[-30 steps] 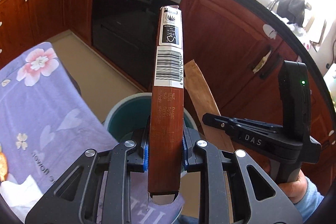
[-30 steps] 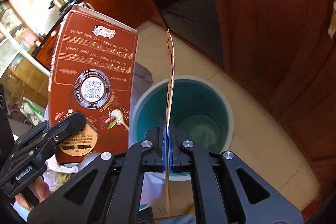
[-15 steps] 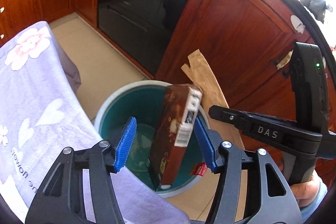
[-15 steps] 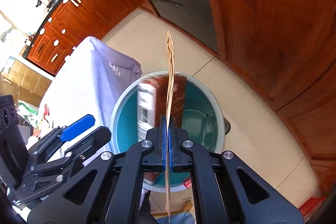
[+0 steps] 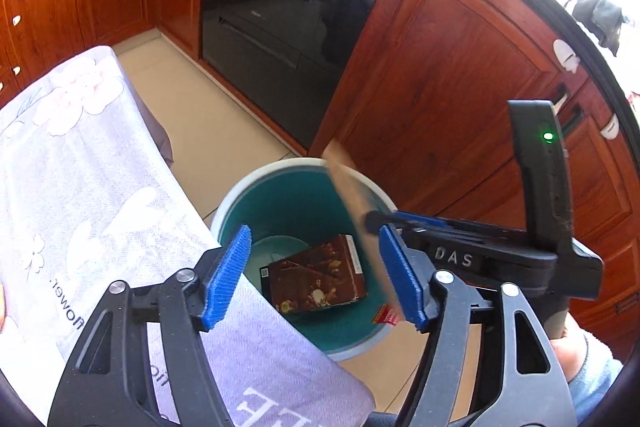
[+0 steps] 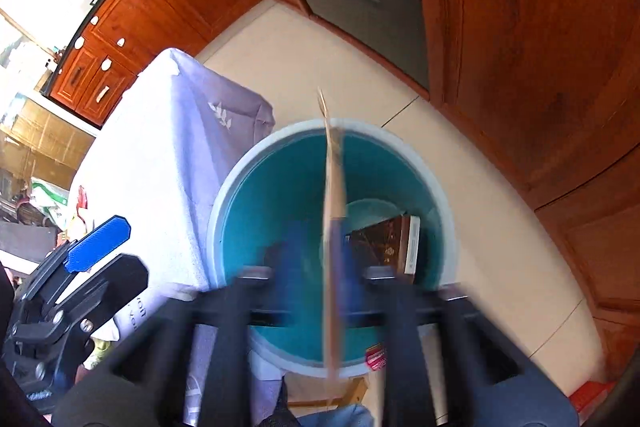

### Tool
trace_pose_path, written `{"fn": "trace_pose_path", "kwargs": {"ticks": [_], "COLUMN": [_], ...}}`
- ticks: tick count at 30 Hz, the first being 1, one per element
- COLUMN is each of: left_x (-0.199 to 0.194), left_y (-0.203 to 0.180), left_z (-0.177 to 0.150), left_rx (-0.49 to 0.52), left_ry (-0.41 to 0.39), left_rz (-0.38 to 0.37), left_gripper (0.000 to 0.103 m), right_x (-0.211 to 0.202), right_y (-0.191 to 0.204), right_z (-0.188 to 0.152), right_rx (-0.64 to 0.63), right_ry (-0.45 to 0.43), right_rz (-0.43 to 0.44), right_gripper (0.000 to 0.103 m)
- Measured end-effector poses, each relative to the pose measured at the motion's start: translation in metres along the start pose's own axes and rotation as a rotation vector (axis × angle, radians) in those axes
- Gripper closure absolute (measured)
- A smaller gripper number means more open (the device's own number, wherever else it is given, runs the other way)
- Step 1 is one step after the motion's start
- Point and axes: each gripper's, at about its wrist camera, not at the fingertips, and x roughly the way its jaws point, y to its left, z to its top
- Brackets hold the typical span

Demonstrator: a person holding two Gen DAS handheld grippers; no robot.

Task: Collect trash
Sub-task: 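Open the left gripper to drop the box while the right gripper drops the sleeve into the bin, then move both grippers back over the table toward the paper cup and tissue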

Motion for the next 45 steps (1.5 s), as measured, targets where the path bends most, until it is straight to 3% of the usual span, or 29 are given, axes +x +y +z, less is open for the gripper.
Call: {"fn": "trace_pose_path", "kwargs": {"ticks": [8, 11, 16, 27, 37, 42, 45], "left_x": [-0.032, -0.046, -0.074, -0.148, -0.203, -0.209, -0.204], "left_y": [0.008, 0.015, 0.034, 0.093, 0.156, 0.196, 0.216], "left_z": [-0.009, -0.016, -0.030, -0.069, -0.109, -0.128, -0.137], "left_rx": [-0.015, -0.019, -0.038, -0.096, -0.172, -0.229, -0.264], "left_ry": [-0.055, -0.072, -0.084, -0.143, -0.202, -0.192, -0.159], "left_rz": [0.011, 0.028, 0.063, 0.164, 0.306, 0.435, 0.471], "left_gripper": [0.007, 0.004, 0.004, 0.004, 0.004, 0.004, 0.004], "right_x": [-0.013, -0.020, -0.035, -0.061, -0.061, -0.047, -0.034], "right_y": [0.012, 0.025, 0.052, 0.132, 0.210, 0.237, 0.245], "right_z": [-0.004, -0.009, -0.018, -0.058, -0.088, -0.099, -0.106], "right_rx": [0.014, -0.008, -0.078, -0.201, -0.332, -0.373, -0.379], "right_ry": [-0.037, -0.050, -0.086, -0.161, -0.133, -0.095, -0.064], "right_rz": [-0.014, -0.027, -0.063, -0.026, 0.009, 0.019, 0.028], "right_gripper": [0.023, 0.018, 0.016, 0.013, 0.013, 0.013, 0.013]}}
